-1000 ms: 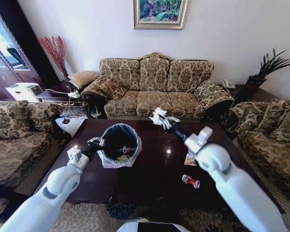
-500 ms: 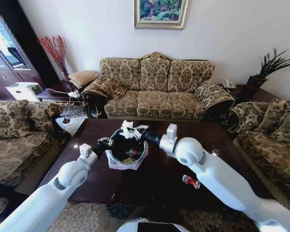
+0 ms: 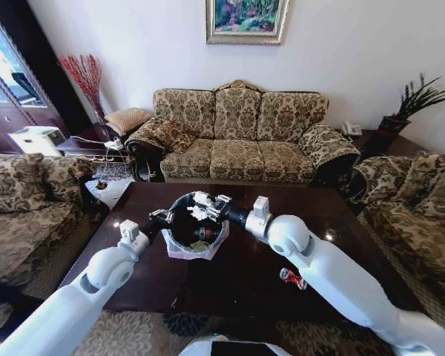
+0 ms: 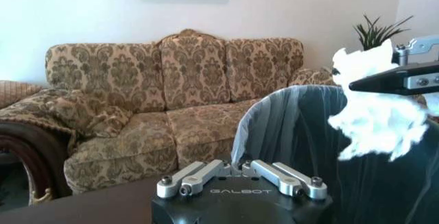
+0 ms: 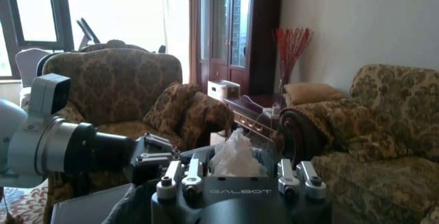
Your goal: Move to the front of the table and place the trash on the table into the trash bin.
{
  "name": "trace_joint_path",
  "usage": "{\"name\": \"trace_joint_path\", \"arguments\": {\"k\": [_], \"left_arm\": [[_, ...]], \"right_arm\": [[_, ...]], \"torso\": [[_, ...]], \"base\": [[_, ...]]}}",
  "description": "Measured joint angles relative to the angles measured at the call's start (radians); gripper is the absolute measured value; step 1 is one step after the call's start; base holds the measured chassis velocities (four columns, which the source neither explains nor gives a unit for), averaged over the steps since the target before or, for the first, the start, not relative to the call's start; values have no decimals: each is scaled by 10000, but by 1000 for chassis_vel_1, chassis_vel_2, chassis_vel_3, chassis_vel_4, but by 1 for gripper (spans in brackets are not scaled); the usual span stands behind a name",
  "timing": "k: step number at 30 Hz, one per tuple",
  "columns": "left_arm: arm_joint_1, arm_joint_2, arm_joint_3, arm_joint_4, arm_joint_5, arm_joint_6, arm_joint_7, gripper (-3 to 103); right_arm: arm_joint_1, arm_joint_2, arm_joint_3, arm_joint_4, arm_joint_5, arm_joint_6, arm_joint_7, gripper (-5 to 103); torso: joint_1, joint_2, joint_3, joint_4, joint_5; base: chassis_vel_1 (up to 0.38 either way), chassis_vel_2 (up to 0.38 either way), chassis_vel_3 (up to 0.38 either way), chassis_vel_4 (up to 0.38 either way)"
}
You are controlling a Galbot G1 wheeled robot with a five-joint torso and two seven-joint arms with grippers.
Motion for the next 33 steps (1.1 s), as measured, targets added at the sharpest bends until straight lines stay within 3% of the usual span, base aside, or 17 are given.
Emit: {"name": "trace_joint_path", "arguments": {"k": [2, 3, 6, 8, 10, 14, 25, 28, 33], "left_arm": [[24, -27, -6, -11, 6, 3, -1, 3], [62, -63, -23, -43, 21, 4, 0, 3], [95, -89, -54, -88, 36, 4, 1, 3], [114, -100, -91, -124, 48, 4, 3, 3], [121, -101, -108, -143, 49, 4, 3, 3], [179, -102, -195, -241, 67, 4, 14, 3], [291, -200, -305, -302, 328, 6, 24, 3], [331, -261, -515, -211, 451, -2, 25, 3], [487, -426, -955, -104, 686, -60, -120, 3]], "right_arm": [[-6, 8, -1, -4, -1, 7, 3, 52], [-9, 24, -19, -6, -1, 17, 19, 63], [0, 47, -75, -25, -1, 35, 84, 70], [31, 79, -103, -42, -1, 48, 131, 80], [40, 90, -109, -42, 1, 50, 154, 80], [65, 105, -143, 28, 81, 52, 358, 99], [-25, 151, 208, 133, 156, 155, 719, 100], [-158, 107, 550, 282, 232, 290, 1079, 100], [-1182, -538, 1511, 732, 272, 502, 1922, 100]], "torso": [[0, 0, 0, 0, 0], [0, 0, 0, 1, -1], [0, 0, 0, 0, 0], [0, 0, 0, 1, 0], [0, 0, 0, 1, 0], [0, 0, 0, 1, 0], [0, 0, 0, 1, 0], [0, 0, 0, 2, 0], [0, 0, 0, 2, 1]], "base": [[0, 0, 0, 0], [0, 0, 0, 0], [0, 0, 0, 0], [0, 0, 0, 0], [0, 0, 0, 0], [0, 0, 0, 0], [0, 0, 0, 0], [0, 0, 0, 0], [0, 0, 0, 0]]}}
